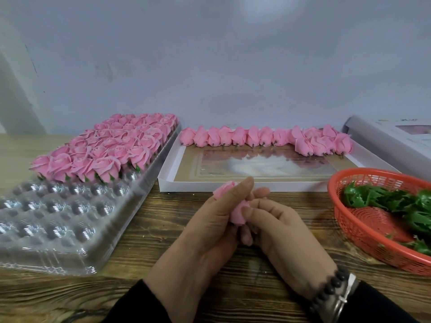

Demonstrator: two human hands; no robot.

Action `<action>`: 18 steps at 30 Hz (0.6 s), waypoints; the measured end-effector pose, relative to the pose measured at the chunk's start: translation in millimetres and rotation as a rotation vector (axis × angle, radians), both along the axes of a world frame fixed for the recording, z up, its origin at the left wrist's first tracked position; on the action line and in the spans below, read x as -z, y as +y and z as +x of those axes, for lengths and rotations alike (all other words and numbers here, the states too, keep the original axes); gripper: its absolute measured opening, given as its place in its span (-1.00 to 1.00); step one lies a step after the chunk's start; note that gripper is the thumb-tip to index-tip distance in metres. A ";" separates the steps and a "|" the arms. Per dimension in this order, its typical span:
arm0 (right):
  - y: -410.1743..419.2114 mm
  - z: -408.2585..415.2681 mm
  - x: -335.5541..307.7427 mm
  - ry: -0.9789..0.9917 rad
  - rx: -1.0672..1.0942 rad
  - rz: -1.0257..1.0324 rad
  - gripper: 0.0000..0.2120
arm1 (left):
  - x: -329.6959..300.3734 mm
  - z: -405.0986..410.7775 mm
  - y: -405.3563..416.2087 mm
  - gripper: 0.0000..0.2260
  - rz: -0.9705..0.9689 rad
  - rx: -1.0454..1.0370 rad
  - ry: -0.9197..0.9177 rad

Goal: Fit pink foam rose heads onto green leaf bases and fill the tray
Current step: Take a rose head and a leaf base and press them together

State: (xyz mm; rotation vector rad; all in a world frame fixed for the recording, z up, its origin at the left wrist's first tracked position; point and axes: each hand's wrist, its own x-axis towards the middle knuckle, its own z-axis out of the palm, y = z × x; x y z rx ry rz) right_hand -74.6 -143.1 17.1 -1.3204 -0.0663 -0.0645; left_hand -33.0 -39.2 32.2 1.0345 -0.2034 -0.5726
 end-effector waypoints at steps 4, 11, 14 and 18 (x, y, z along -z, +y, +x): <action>3.5 -0.6 0.4 -0.011 -0.009 0.011 -0.69 | -1.0 -1.3 -0.2 -0.78 0.018 -0.046 -0.030; 0.7 -1.5 -3.3 -0.017 -0.001 -0.076 -0.84 | 1.7 0.5 -1.0 -0.80 0.031 -0.010 -0.031; 0.7 -4.8 -6.3 -0.032 0.001 -0.183 -0.79 | 3.1 1.3 -1.7 -0.80 0.047 -0.047 -0.048; -5.0 -6.8 -13.7 -0.121 0.191 -0.357 -0.95 | 9.7 5.5 -2.8 -0.79 0.039 -0.229 -0.055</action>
